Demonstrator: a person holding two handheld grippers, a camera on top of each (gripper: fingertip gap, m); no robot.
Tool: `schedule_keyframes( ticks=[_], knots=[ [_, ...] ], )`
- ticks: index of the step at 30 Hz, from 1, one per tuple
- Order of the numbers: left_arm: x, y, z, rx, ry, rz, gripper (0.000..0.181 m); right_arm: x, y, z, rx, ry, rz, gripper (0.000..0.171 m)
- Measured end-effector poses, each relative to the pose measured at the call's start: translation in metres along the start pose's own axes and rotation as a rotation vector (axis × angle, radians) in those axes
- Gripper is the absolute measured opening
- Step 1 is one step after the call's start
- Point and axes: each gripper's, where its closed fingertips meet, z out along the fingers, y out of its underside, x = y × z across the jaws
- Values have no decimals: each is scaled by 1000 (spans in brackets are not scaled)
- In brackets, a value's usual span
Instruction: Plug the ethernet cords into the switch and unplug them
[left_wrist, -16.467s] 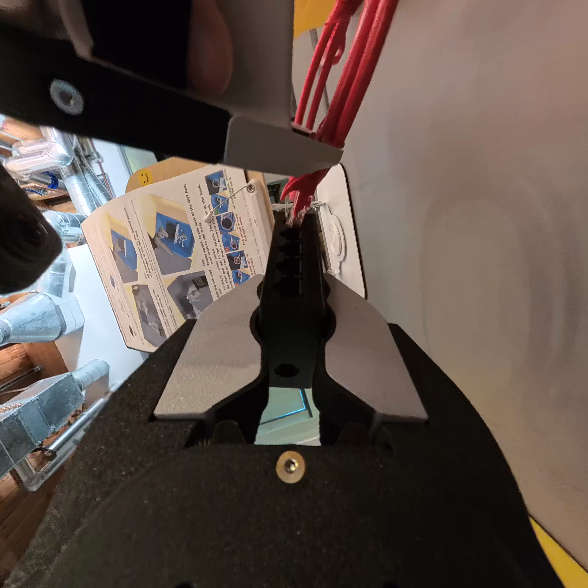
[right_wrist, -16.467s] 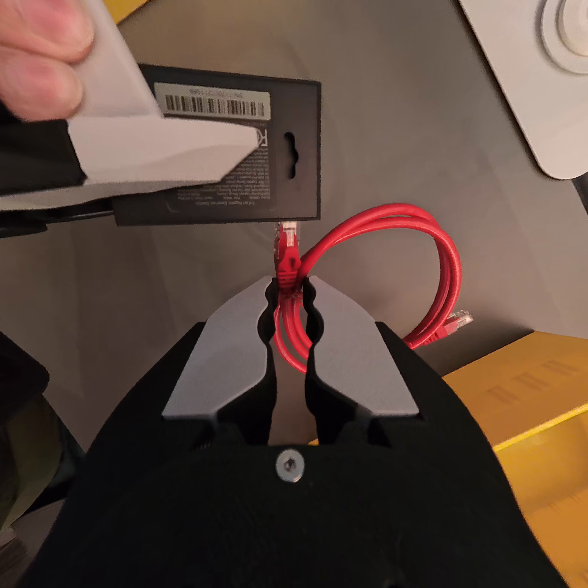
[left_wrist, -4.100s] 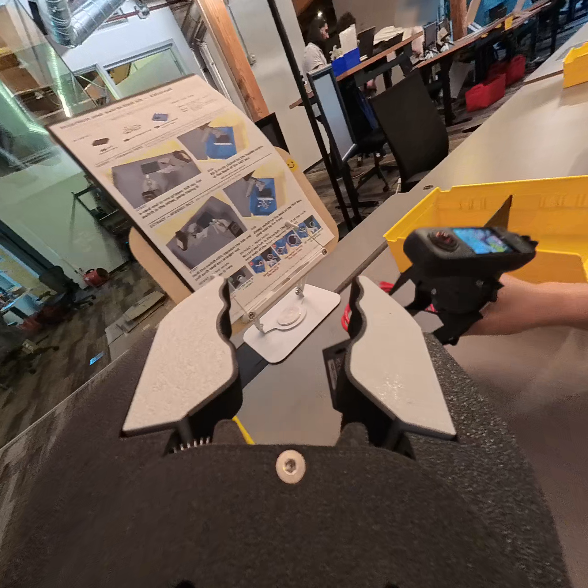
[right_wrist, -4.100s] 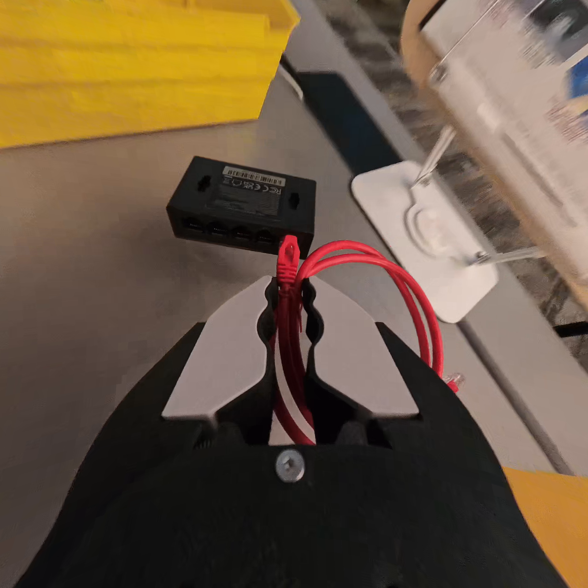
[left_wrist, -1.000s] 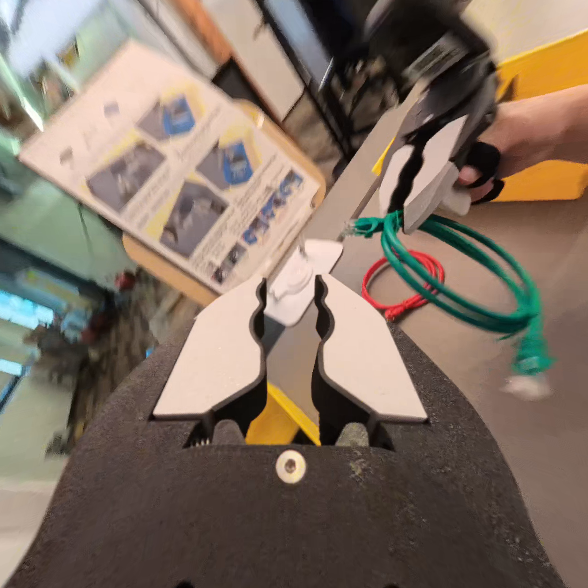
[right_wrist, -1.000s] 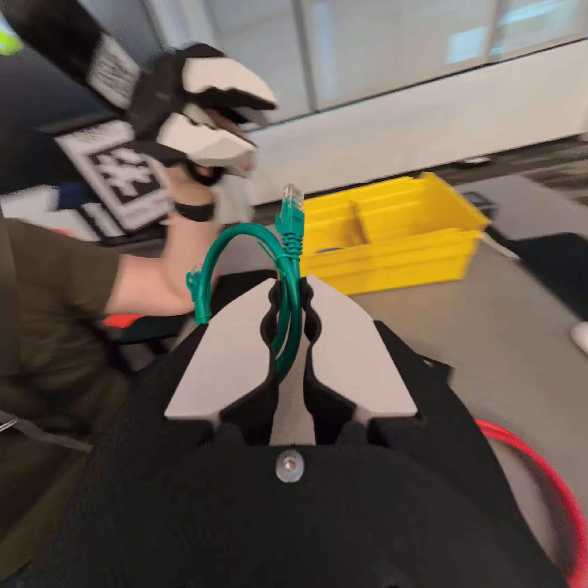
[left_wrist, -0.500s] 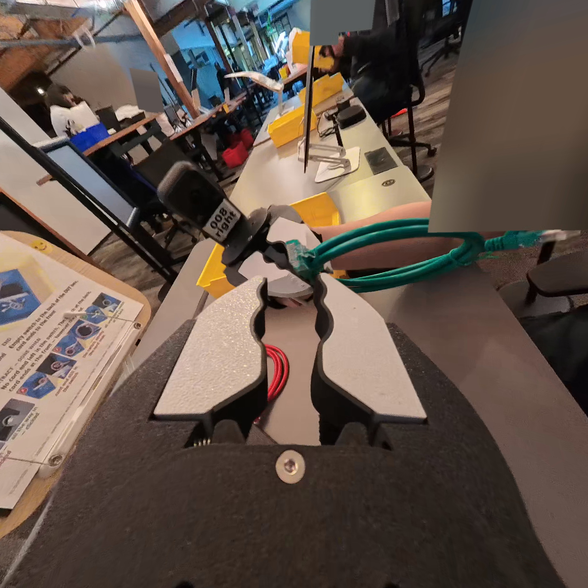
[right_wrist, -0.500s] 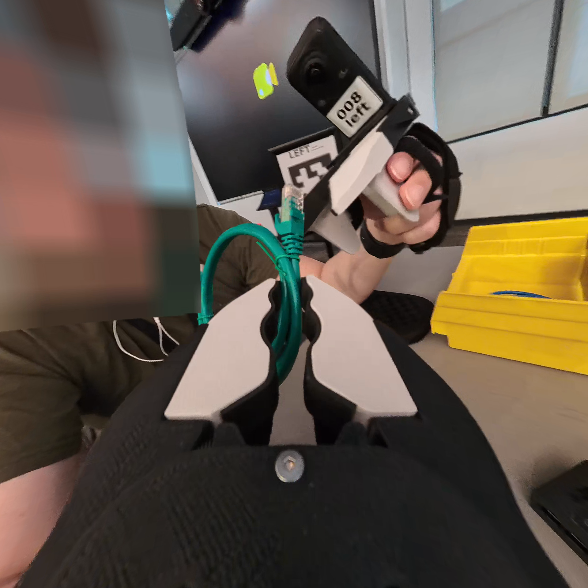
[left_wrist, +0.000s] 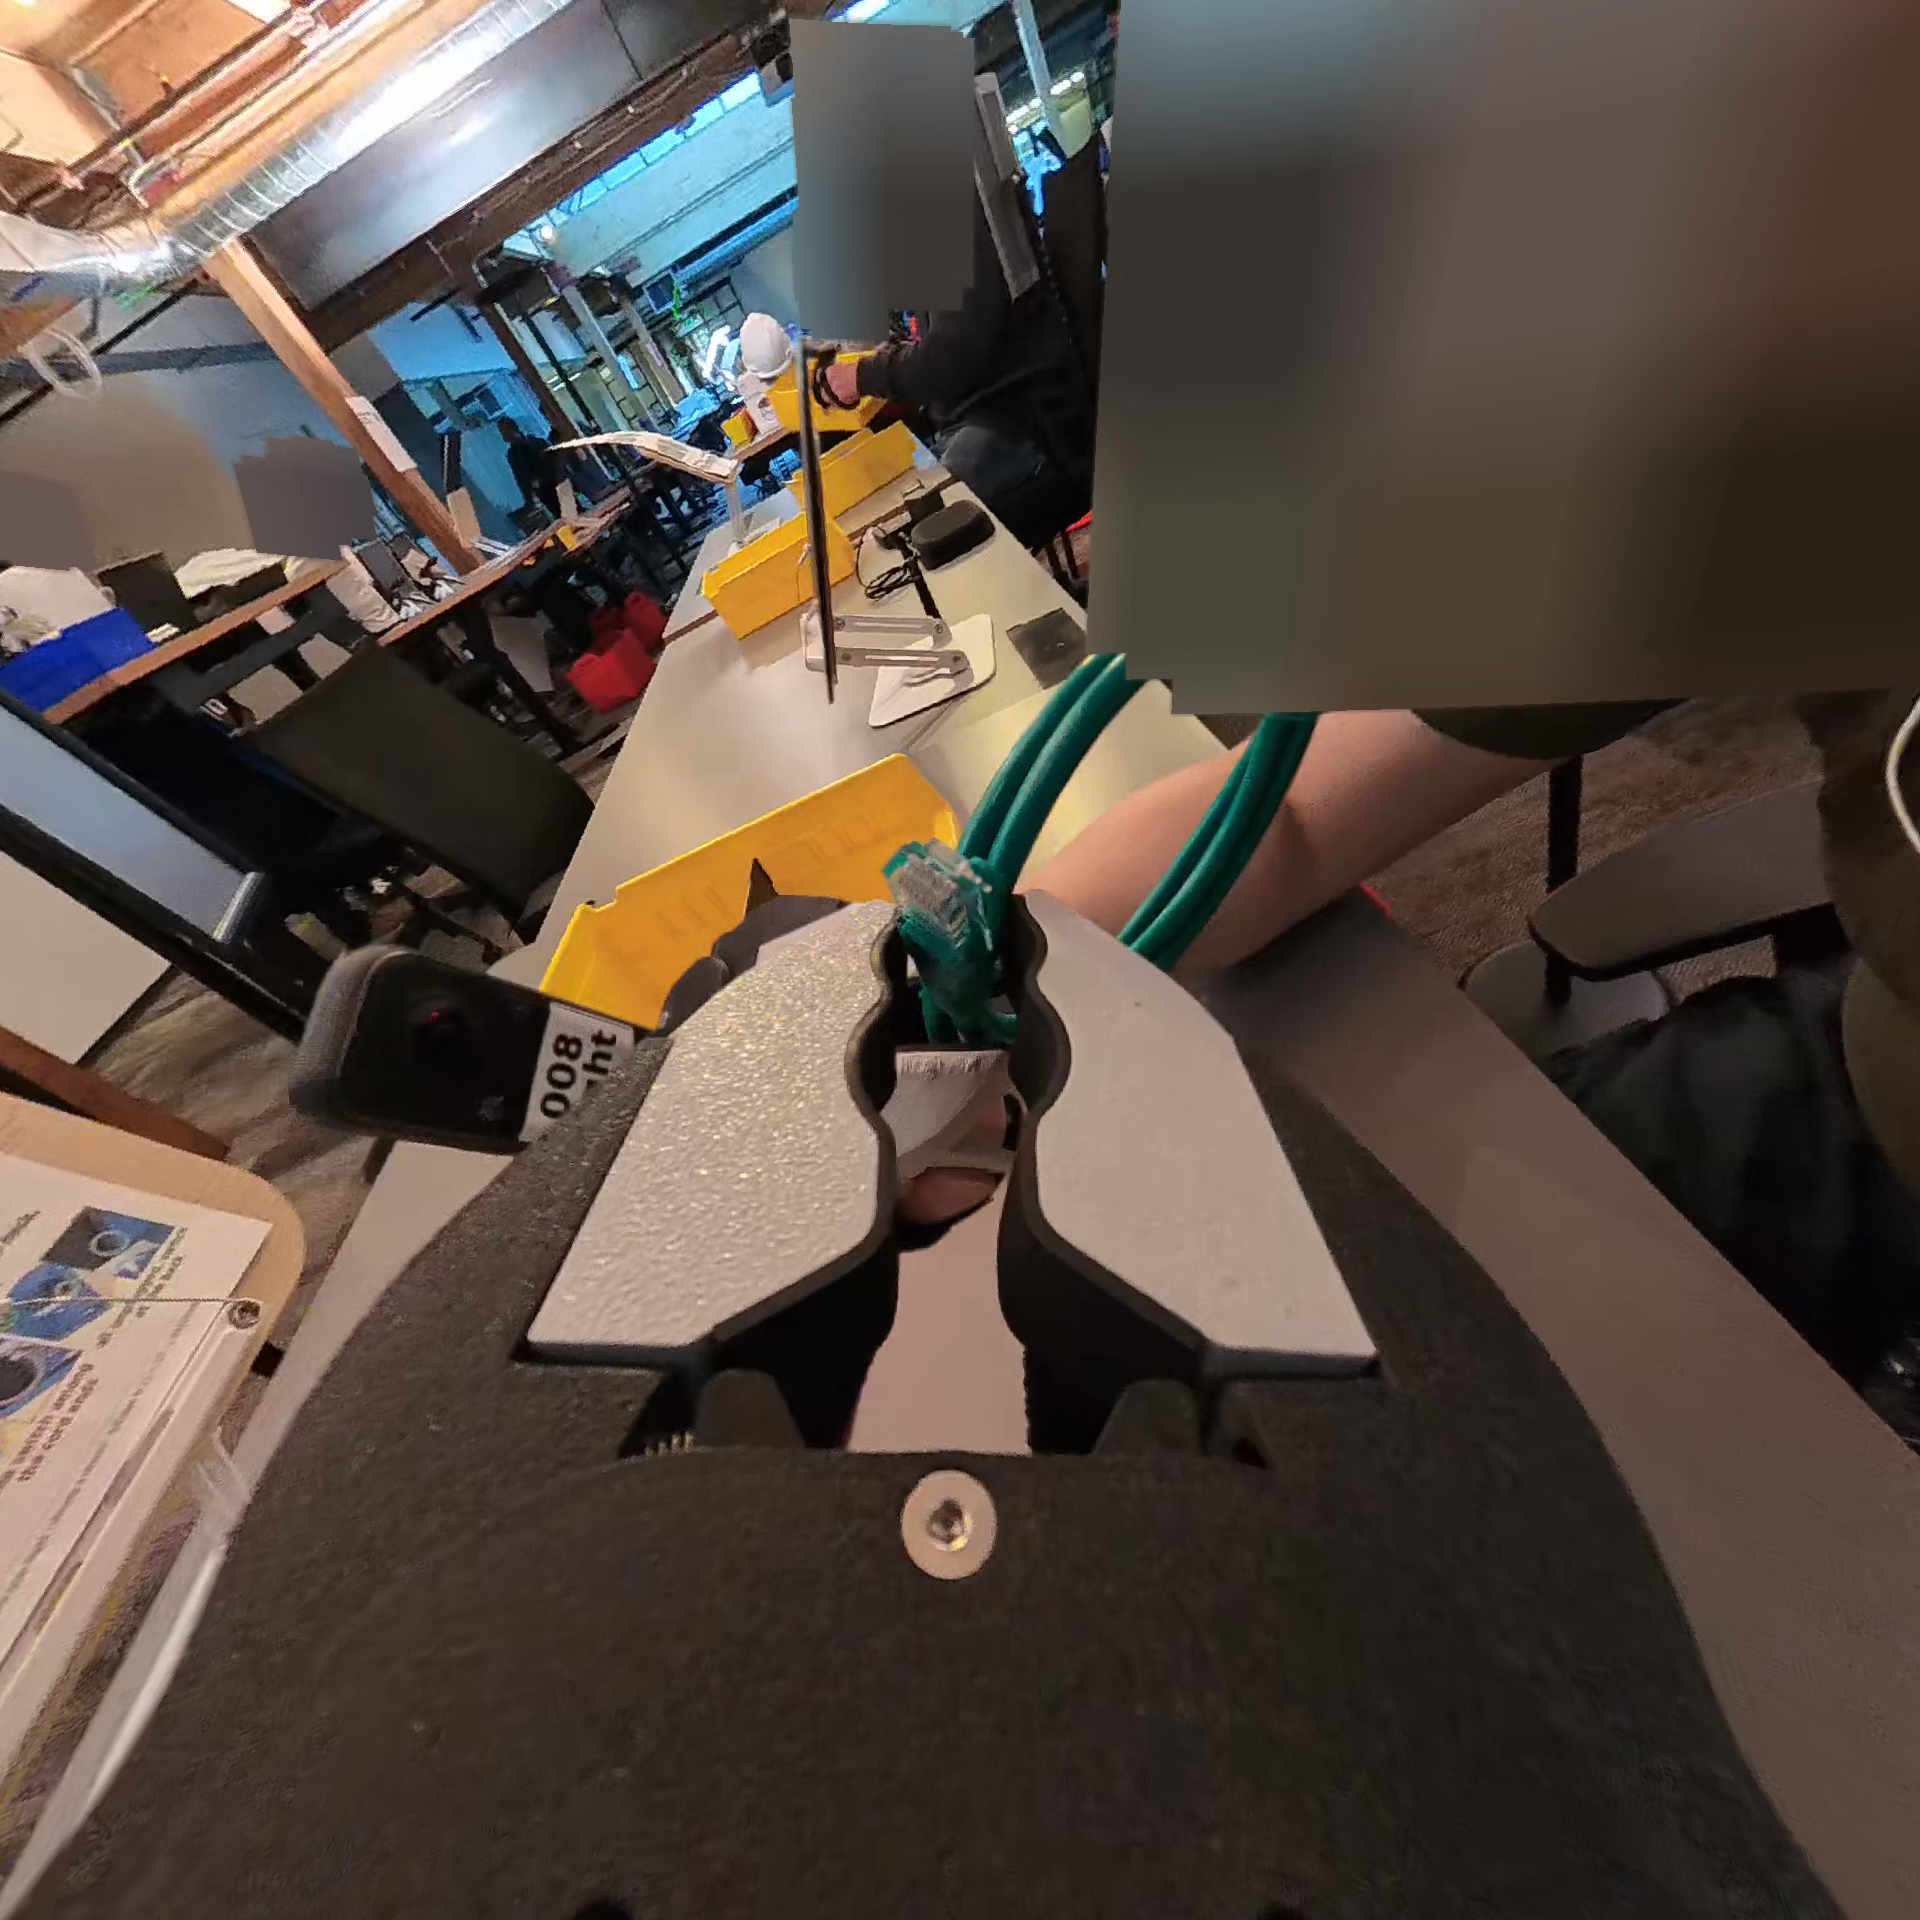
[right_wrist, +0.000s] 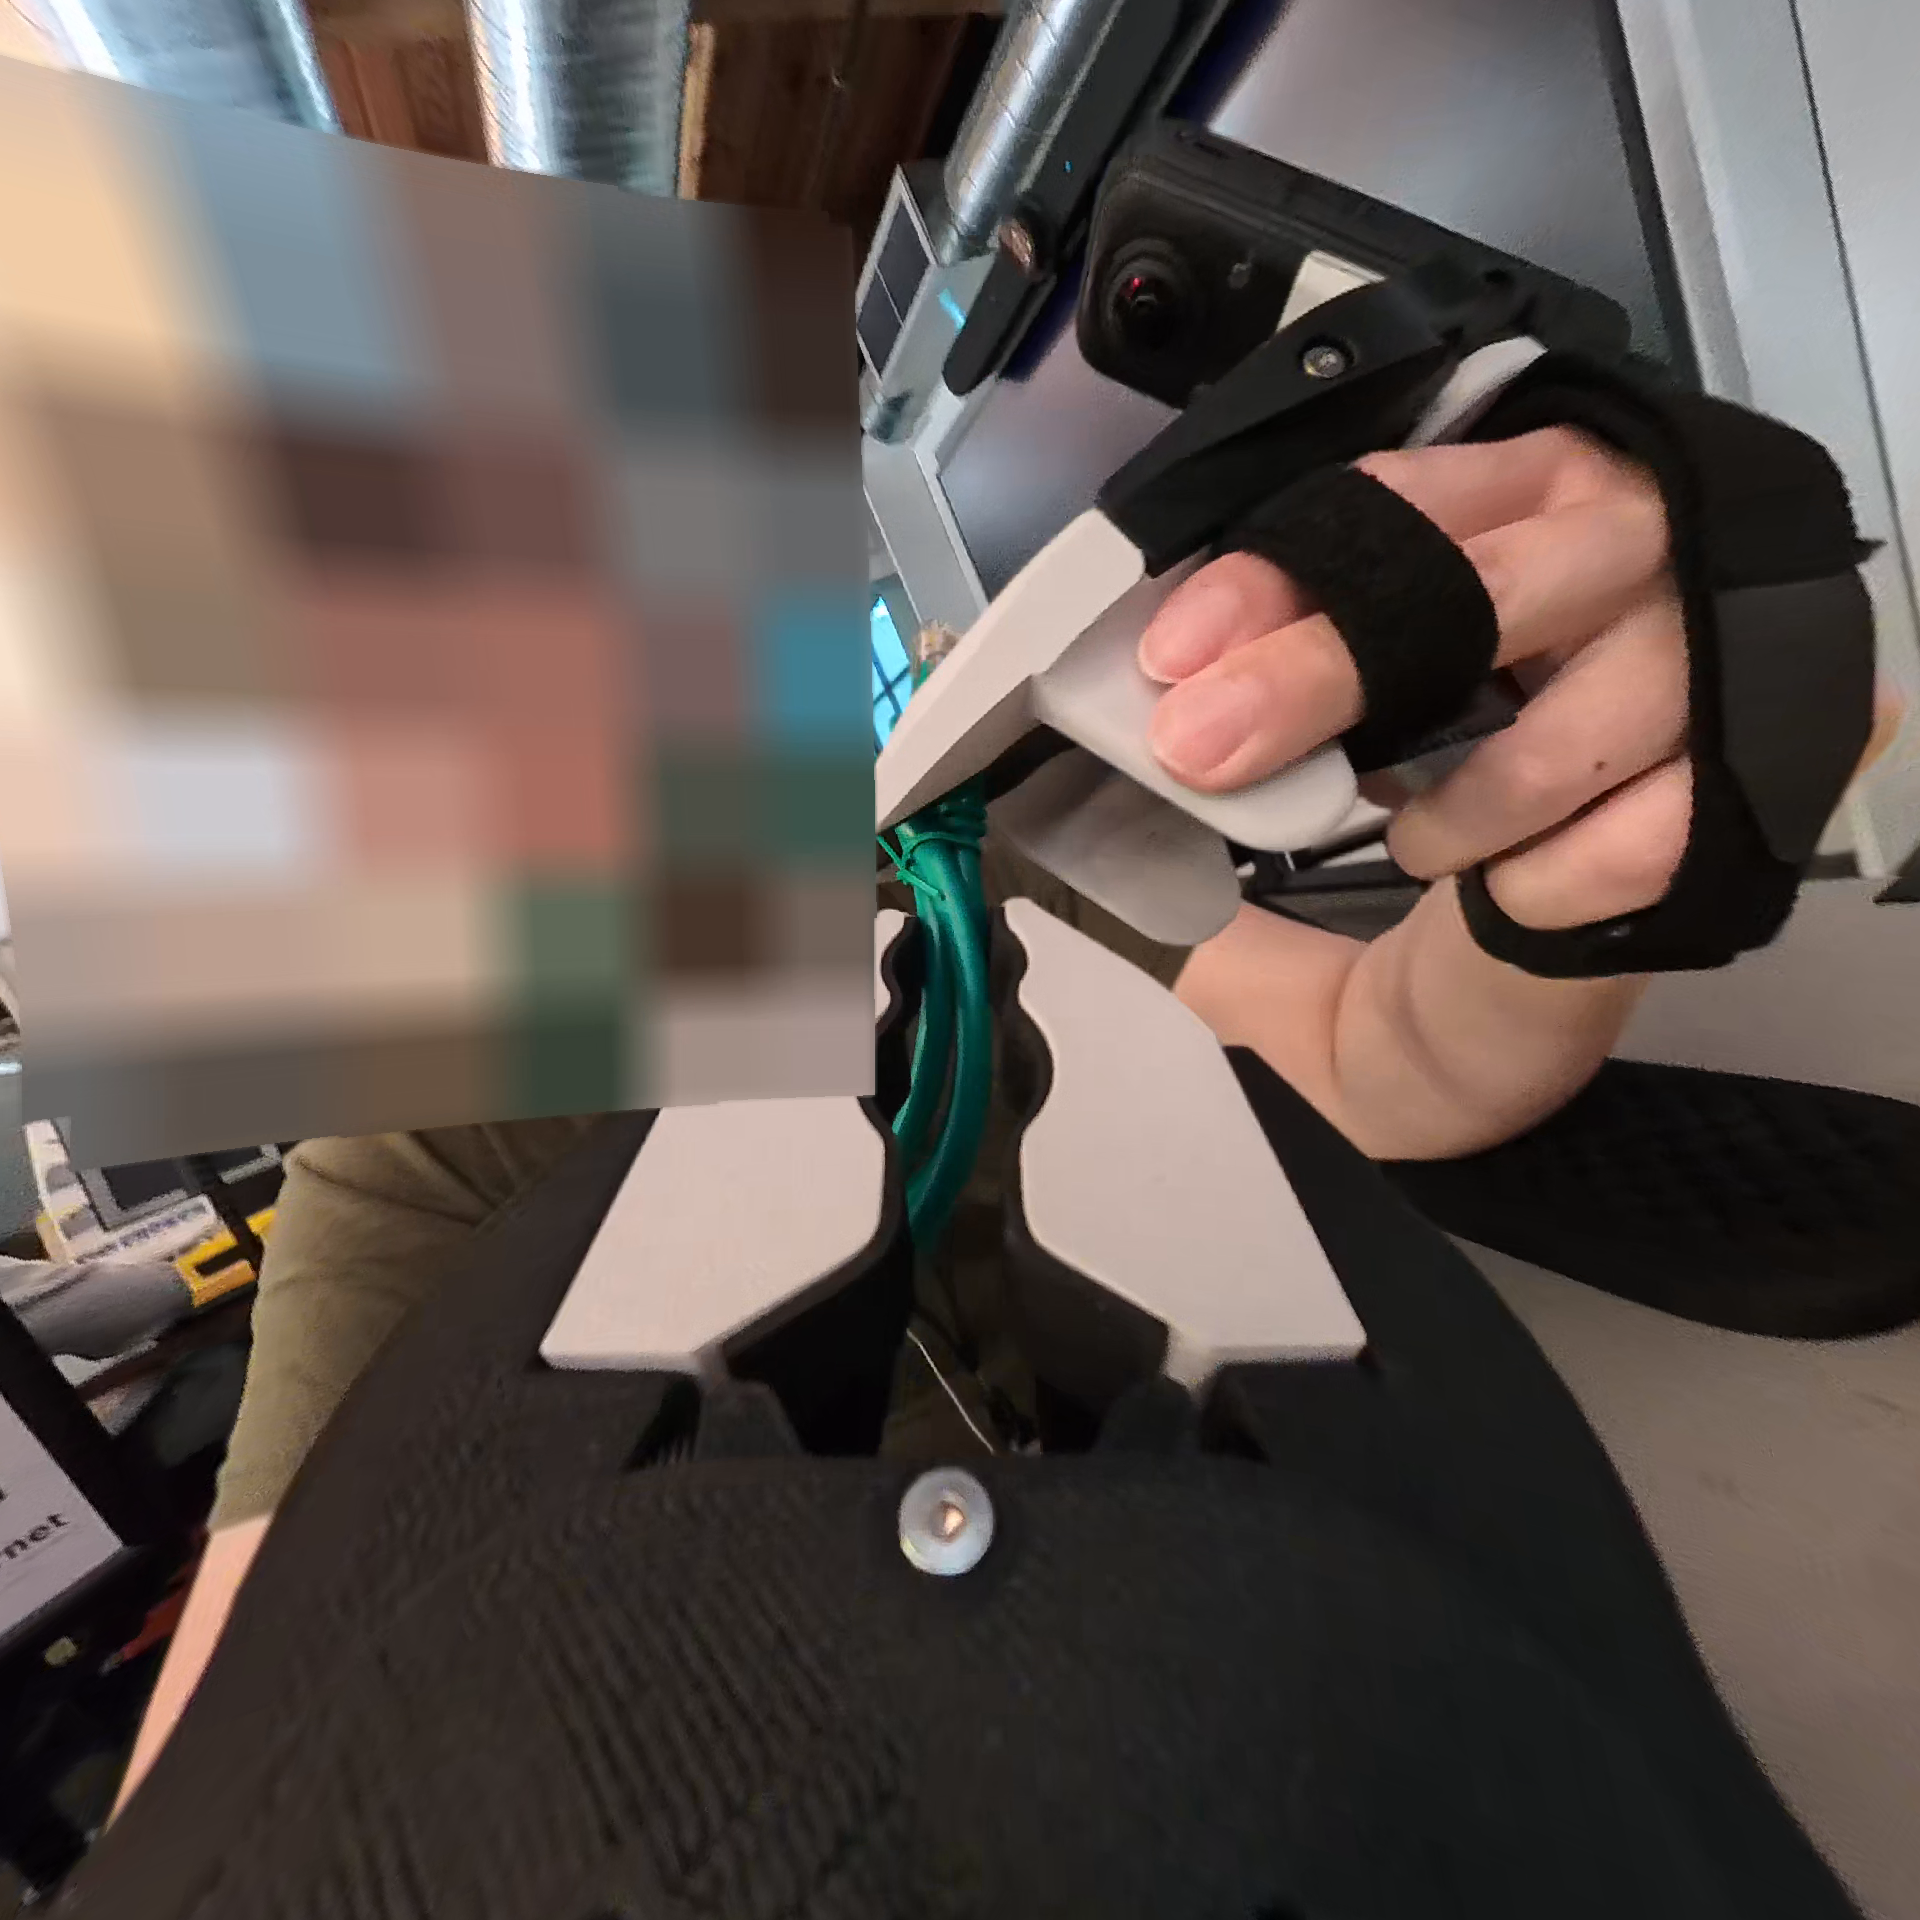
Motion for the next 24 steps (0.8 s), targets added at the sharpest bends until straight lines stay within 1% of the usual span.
schedule_keyframes(
  ticks=[2, 5, 9, 10, 12, 15, 17, 19, 21, 24],
  knots=[
    [-7, -1, -1, -5, -32, -23, 17, 0, -6, -2, 45, -11, 21, 14],
    [-19, 0, -5, -22, -103, -35, 17, 6, -16, -9, 97, 46, 16, 16],
    [-36, 0, -13, -21, -189, -79, 17, 18, -30, -22, 125, 236, -90, 20],
    [-40, -3, -17, -8, -210, -98, 16, 19, -36, -28, 146, 290, -138, 20],
    [-51, -8, -27, 21, -268, -137, 17, 19, -56, -44, 241, 405, -242, 19],
    [-72, -14, -46, 66, -397, -230, 16, 8, -85, -76, 400, 585, -431, 18],
    [-89, -14, -62, 95, -514, -280, 16, -4, -97, -93, 460, 723, -588, 18],
    [-105, -10, -79, 103, -639, -299, 16, -23, -107, -99, 487, 845, -777, 18],
    [-116, -5, -92, 115, -728, -327, 17, -39, -111, -92, 439, 952, -948, 16],
    [-128, 4, -103, 154, -794, -390, 17, -55, -109, -67, 293, 1096, -1242, 12]
  ],
)
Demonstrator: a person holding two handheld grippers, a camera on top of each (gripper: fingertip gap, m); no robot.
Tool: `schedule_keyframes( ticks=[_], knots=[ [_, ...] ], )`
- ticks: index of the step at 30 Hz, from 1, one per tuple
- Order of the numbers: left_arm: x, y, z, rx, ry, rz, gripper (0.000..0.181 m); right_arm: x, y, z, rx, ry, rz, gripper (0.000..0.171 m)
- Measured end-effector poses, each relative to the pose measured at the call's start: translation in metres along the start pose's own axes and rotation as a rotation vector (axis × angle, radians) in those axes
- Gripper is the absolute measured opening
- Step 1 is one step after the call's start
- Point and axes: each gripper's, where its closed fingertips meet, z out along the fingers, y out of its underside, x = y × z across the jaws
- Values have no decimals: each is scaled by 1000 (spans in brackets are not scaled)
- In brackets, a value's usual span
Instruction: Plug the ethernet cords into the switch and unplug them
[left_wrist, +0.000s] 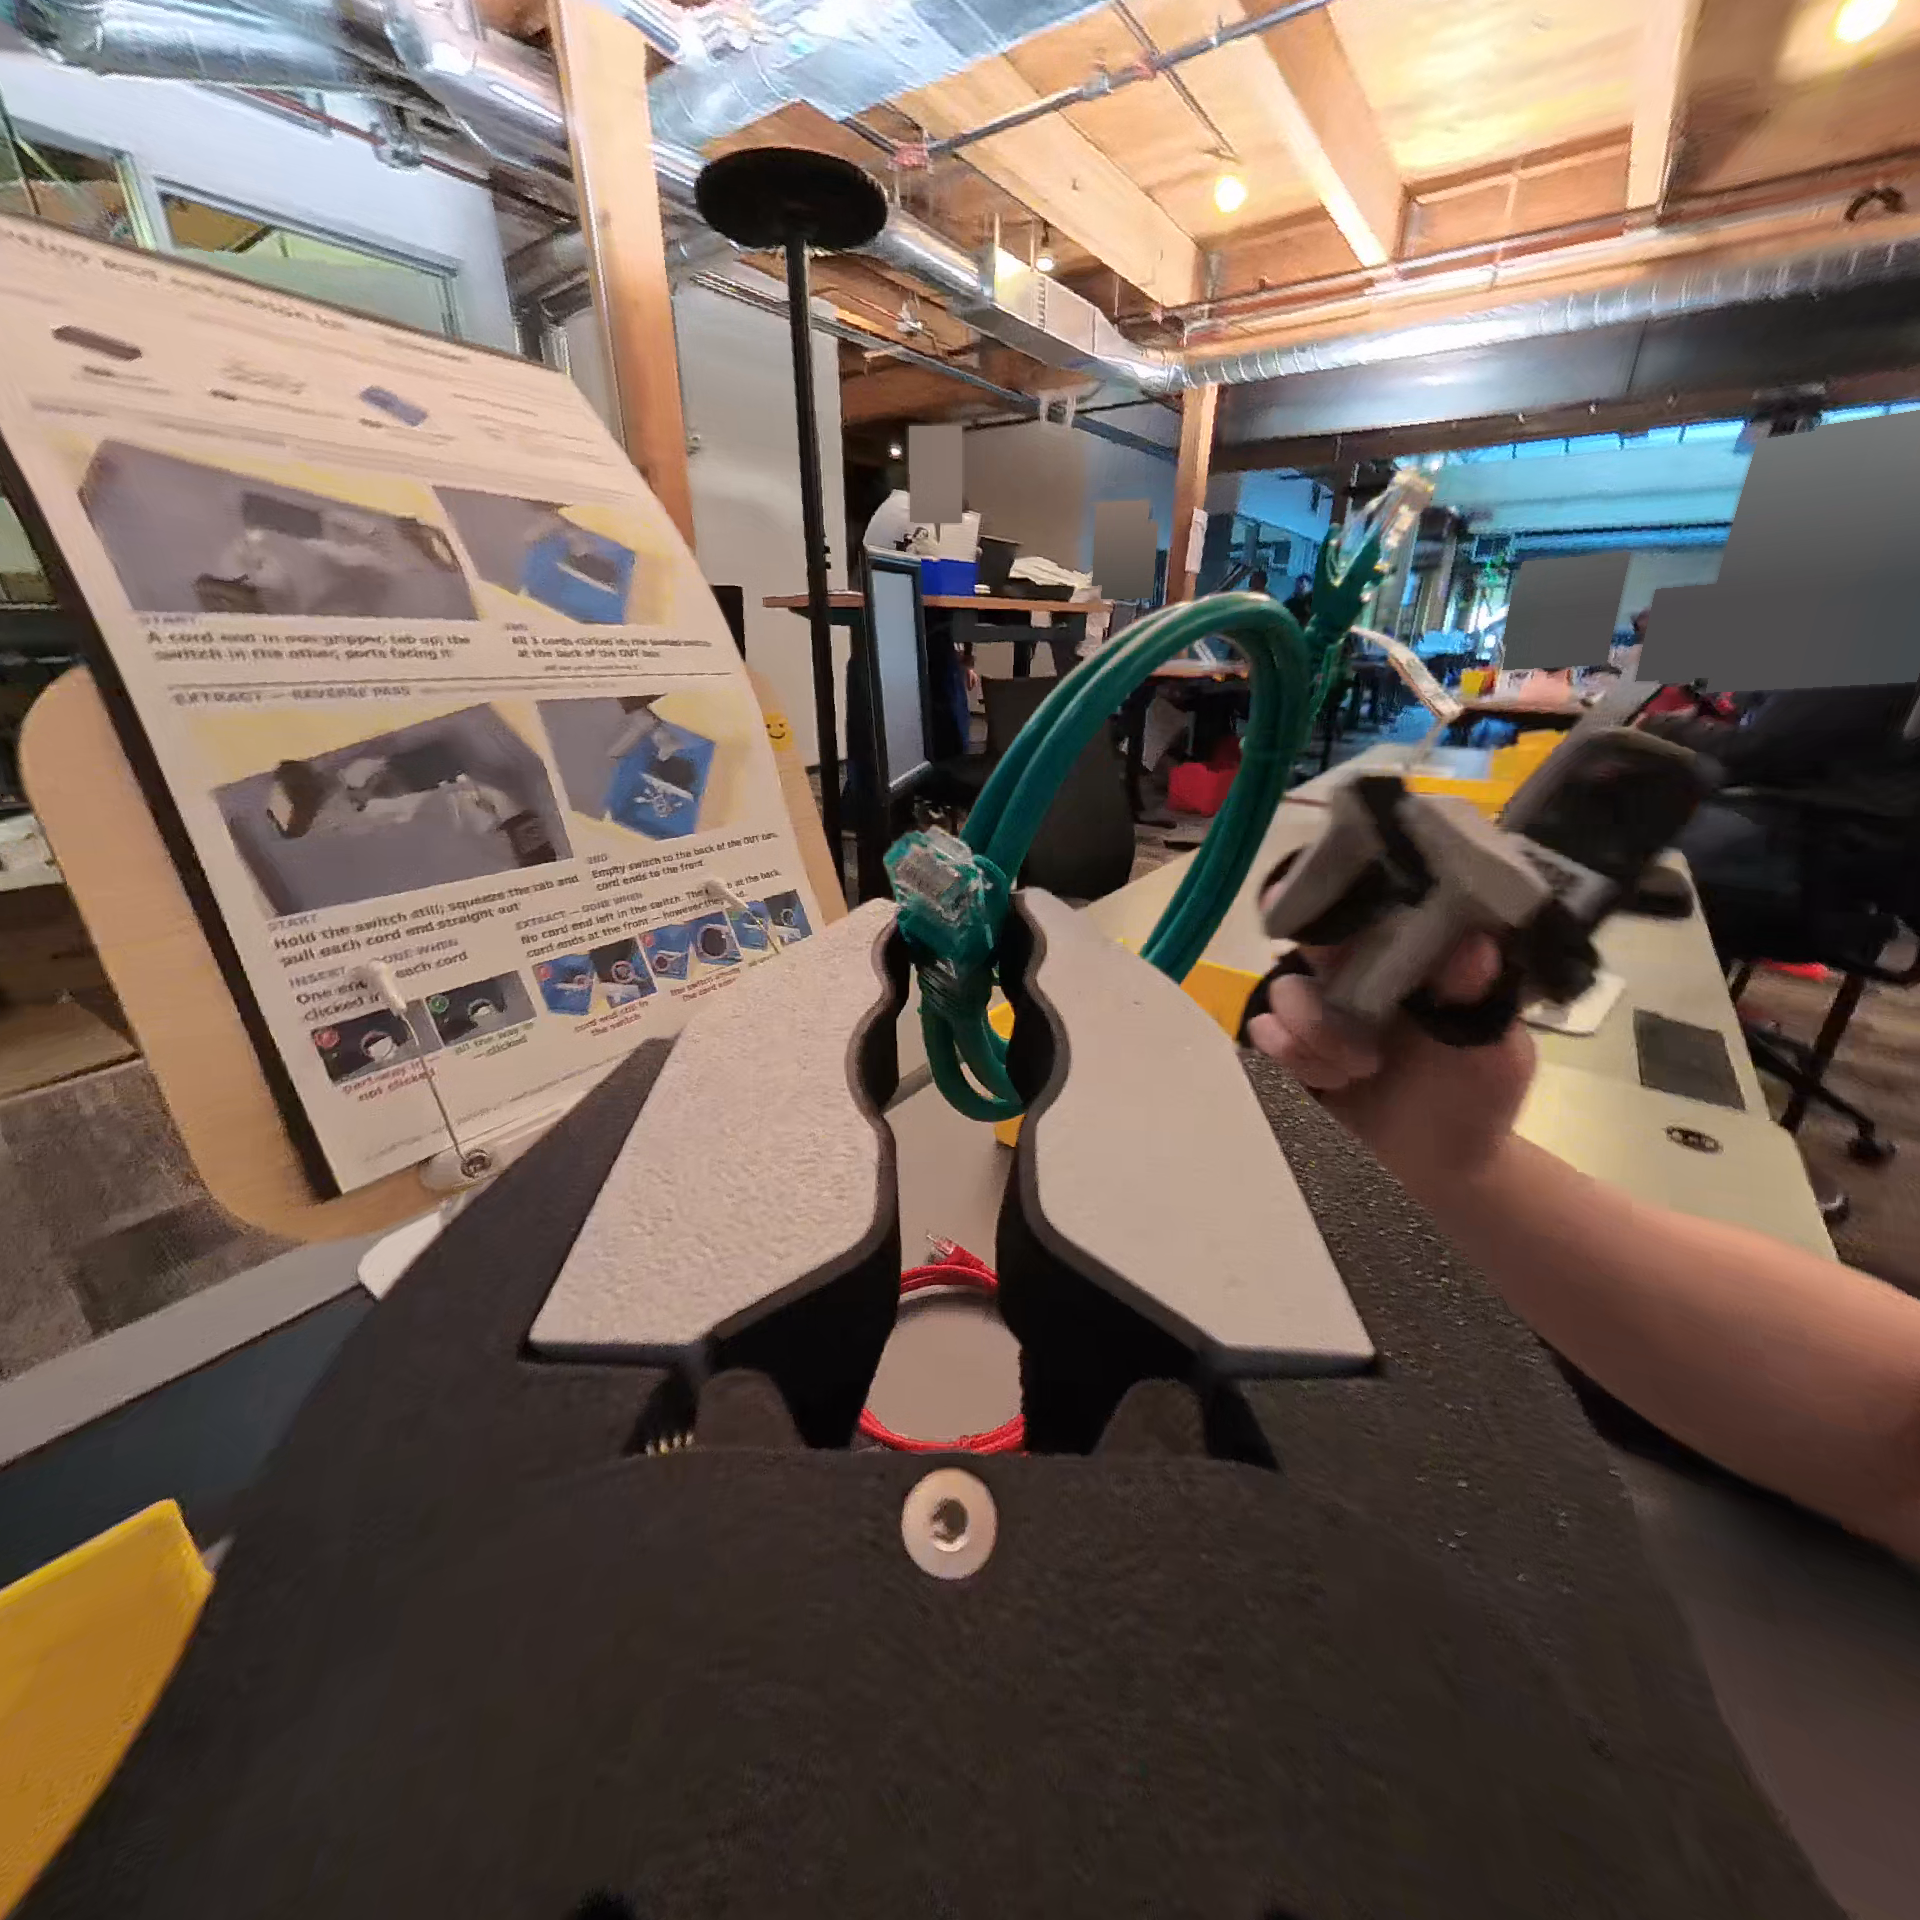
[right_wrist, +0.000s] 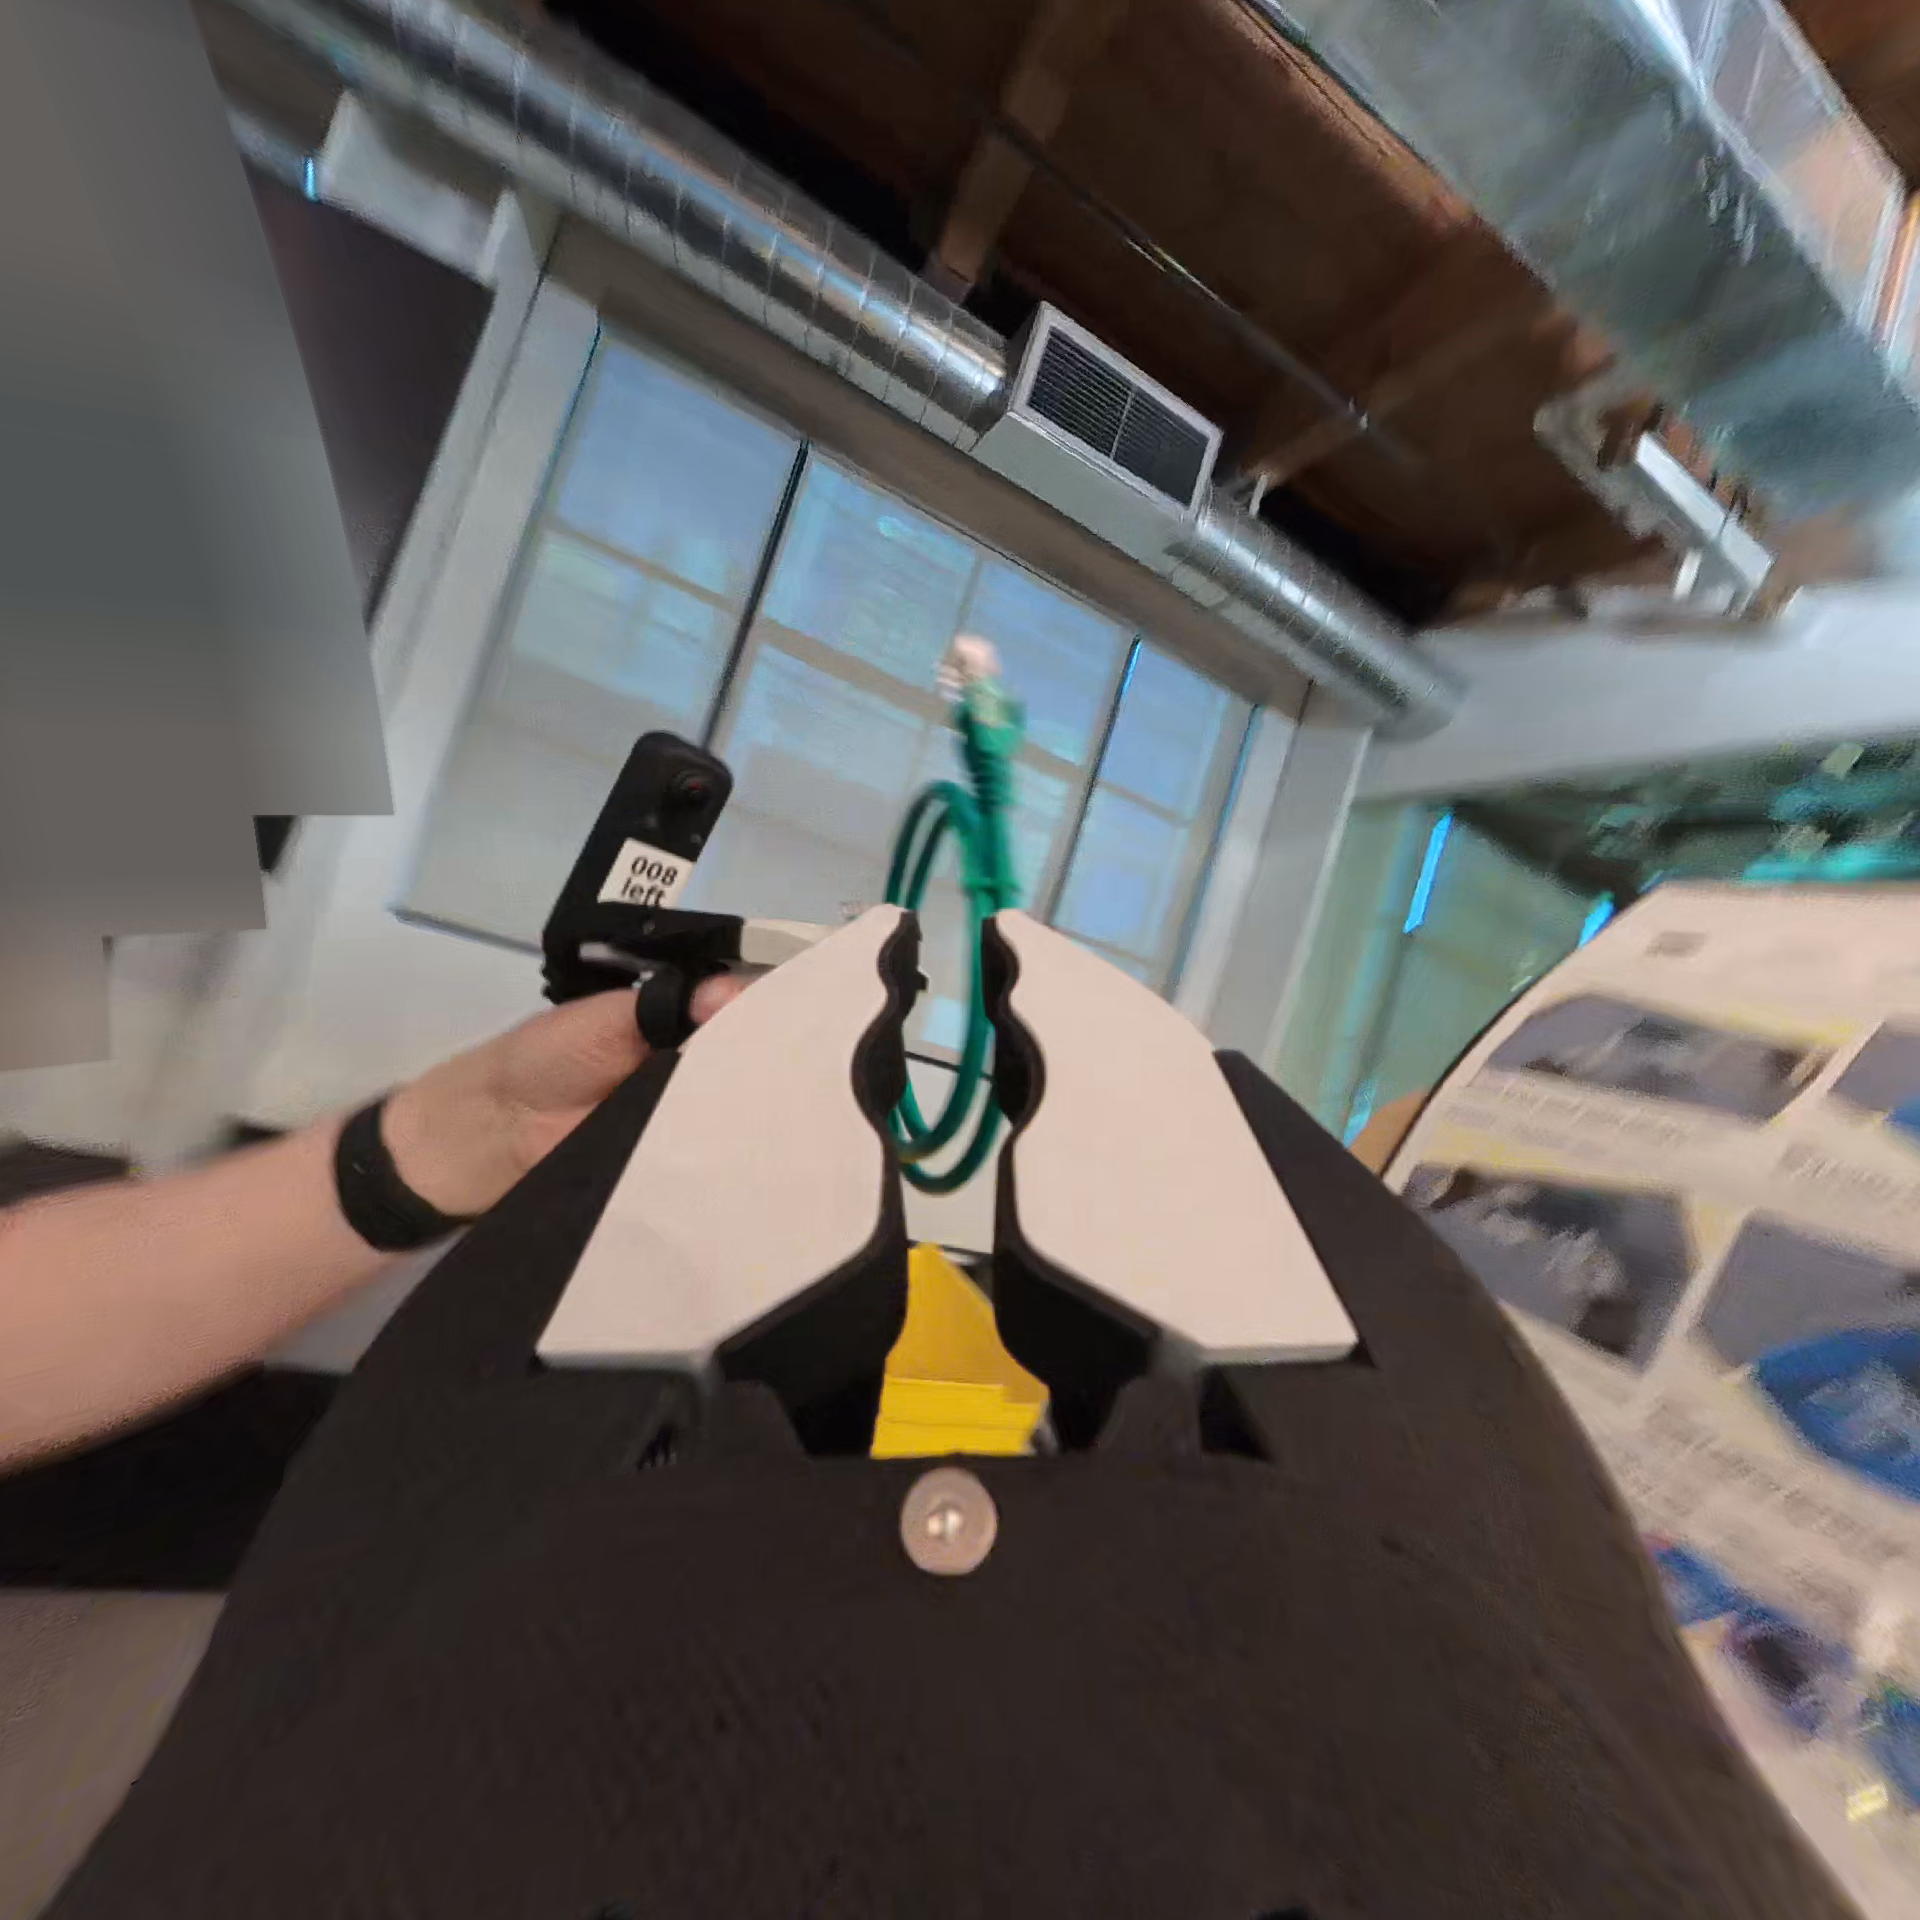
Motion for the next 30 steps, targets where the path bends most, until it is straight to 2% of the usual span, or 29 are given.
schedule_keyframes(
  ticks=[2, 4, 6, 9, 14, 19, 22, 24, 30],
  knots=[
    [-3, 6, 4, -3, -6, -32, 16, -23, -1, 9, -58, -11, -209, 10],
    [1, 16, 12, -21, 2, -34, 16, -39, 17, 23, -204, -29, -334, 13],
    [7, 26, 20, -47, 1, -12, 17, -46, 46, 34, -377, -32, -358, 29],
    [16, 38, 29, -62, 3, 5, 16, -30, 80, 36, -550, 91, -356, 35],
    [23, 49, 37, -66, 8, -6, 16, -18, 107, 31, -654, 166, -288, 36],
    [35, 58, 45, -63, 28, -16, 16, -6, 116, 25, -717, 273, -393, 34],
    [45, 61, 48, -63, 75, -47, 16, -3, 120, 22, -740, 300, -401, 28],
    [49, 61, 49, -56, 101, -85, 16, -4, 122, 21, -747, 291, -374, 15],
    [46, 68, 49, -110, 146, -92, 19, -1, 130, 13, -871, 252, -338, 13]
  ],
)
